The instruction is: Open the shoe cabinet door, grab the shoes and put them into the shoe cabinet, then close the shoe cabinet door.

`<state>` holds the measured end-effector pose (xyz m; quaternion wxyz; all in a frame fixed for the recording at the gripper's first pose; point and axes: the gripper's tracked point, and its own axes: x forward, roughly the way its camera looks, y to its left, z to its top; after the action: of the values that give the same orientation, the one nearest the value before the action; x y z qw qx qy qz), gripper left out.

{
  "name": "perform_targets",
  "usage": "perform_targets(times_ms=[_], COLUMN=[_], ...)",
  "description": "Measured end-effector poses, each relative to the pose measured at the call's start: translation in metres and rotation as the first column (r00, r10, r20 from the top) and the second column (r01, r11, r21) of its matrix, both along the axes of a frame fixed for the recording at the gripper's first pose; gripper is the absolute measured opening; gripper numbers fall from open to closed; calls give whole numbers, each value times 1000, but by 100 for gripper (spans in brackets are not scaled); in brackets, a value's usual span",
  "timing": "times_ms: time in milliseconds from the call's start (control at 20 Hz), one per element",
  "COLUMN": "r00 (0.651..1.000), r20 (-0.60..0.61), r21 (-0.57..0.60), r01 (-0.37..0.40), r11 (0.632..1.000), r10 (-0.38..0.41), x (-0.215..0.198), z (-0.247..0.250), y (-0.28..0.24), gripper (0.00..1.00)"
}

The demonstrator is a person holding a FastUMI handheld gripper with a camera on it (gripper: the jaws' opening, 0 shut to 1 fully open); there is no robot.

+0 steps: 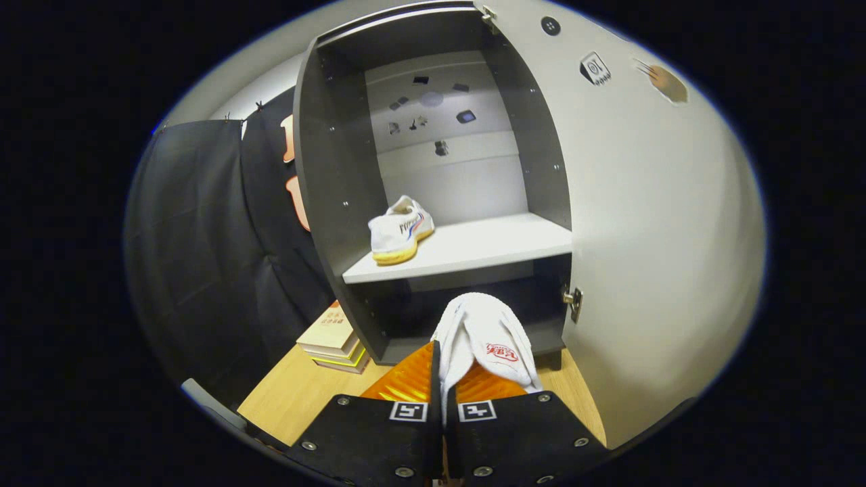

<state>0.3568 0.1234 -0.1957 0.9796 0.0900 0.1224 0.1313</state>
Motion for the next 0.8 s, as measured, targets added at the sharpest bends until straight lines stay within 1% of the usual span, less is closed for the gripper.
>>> perform_targets(times_ms=[150, 350, 550, 800], r00=[999, 996, 995, 990], r20=[45, 79, 83, 87], r21=[-10, -33, -67, -127], r01=[12, 41, 68, 126], r11=[1000, 999, 995, 984], r10=[-11, -39, -62, -115], x=[17, 49, 82, 126], z=[34, 59, 72, 79], y=[1, 8, 17, 19], gripper=[2, 2, 2, 2])
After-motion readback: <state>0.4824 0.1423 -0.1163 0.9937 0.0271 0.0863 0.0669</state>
